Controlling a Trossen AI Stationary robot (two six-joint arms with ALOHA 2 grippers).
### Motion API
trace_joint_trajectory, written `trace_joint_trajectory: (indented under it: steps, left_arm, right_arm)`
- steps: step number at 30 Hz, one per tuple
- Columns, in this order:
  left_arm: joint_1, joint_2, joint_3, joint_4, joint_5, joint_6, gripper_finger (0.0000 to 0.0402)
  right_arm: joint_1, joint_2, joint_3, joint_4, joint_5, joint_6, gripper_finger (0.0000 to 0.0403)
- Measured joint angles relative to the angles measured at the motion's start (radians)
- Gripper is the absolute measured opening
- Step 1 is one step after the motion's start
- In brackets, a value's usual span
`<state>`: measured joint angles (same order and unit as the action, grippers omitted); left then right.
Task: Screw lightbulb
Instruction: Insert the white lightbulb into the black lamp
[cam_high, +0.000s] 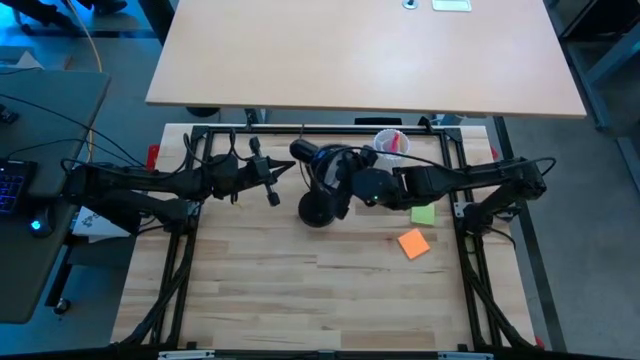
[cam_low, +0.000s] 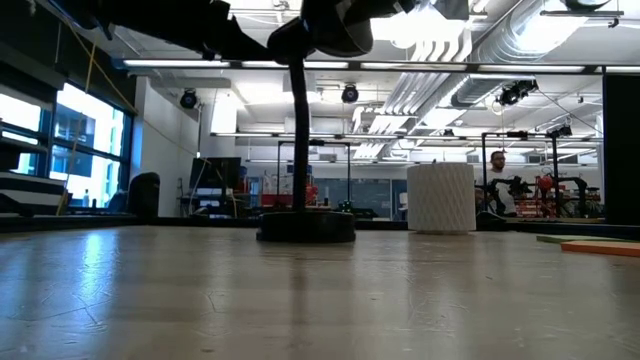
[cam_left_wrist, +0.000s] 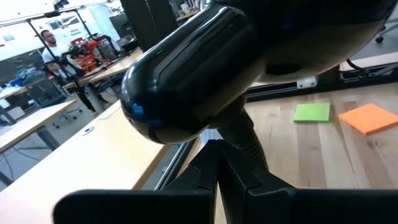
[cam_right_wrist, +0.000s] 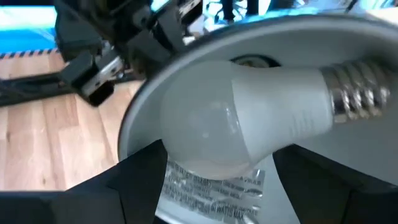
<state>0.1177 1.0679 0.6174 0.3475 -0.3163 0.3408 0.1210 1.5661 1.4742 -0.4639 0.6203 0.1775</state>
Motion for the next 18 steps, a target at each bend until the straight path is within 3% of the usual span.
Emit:
trace_joint_trajectory:
  steps: [18]
  left_arm:
    - [0.0,0.0,-0.001,-0.017,0.0,0.0,0.0]
  right_arm:
    - [0.016,0.0,0.0,-0.154,0.06,0.025,0.0289]
